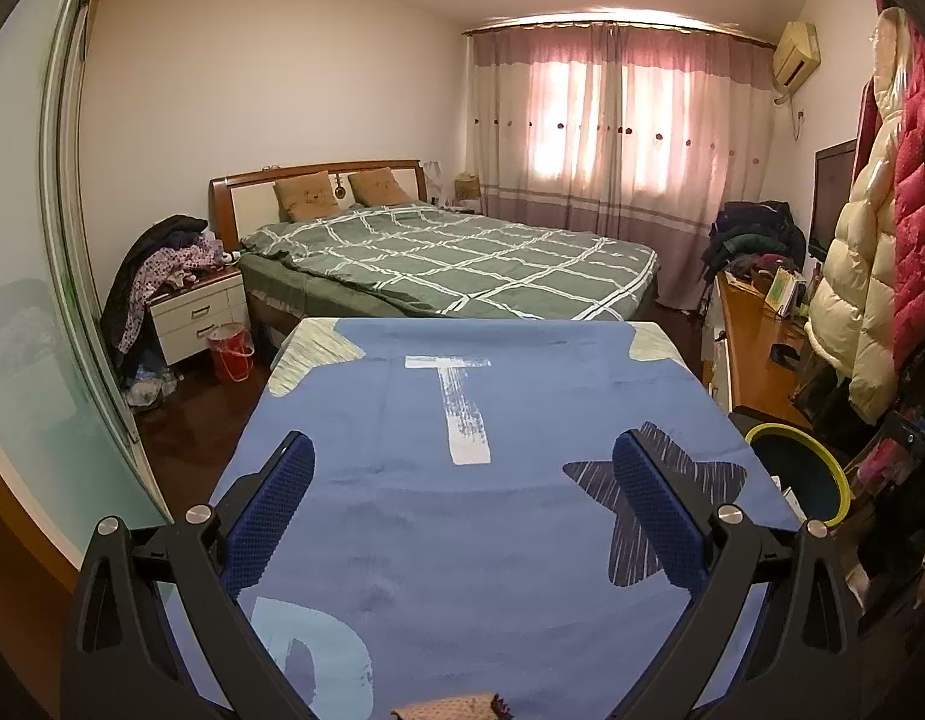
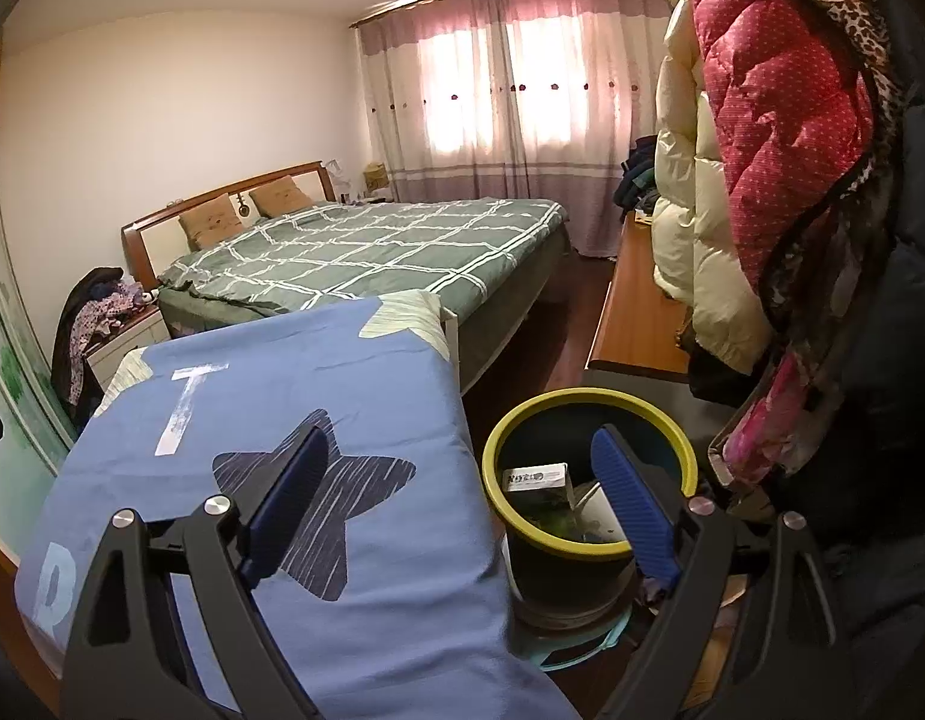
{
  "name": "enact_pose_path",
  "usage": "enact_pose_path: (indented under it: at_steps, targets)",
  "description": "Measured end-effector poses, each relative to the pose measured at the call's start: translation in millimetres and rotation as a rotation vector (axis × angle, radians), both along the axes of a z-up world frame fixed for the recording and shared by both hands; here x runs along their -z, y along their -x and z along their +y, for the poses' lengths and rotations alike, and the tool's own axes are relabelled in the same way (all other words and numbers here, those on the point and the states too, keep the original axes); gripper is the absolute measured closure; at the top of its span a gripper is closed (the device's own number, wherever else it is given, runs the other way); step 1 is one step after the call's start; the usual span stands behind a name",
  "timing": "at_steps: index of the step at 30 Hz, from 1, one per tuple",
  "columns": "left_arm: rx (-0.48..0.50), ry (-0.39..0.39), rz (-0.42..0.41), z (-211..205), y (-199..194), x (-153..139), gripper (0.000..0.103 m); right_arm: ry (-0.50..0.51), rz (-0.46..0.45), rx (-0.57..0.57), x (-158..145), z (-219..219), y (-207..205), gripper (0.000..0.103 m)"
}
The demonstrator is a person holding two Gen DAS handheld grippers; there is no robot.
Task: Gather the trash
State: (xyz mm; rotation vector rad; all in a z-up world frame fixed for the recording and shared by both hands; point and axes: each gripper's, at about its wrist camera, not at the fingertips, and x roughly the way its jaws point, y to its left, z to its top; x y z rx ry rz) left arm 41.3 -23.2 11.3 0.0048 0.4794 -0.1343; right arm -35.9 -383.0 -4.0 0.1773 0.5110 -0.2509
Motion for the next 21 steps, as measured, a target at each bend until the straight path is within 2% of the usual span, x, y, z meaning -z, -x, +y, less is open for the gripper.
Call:
enact_pose_path:
  at_steps: [21]
  targets:
    - [0.001,-0.002,0.018,3,-5,10,0.005,-0.009,0.017,-0.013,8,0,-8,0.017]
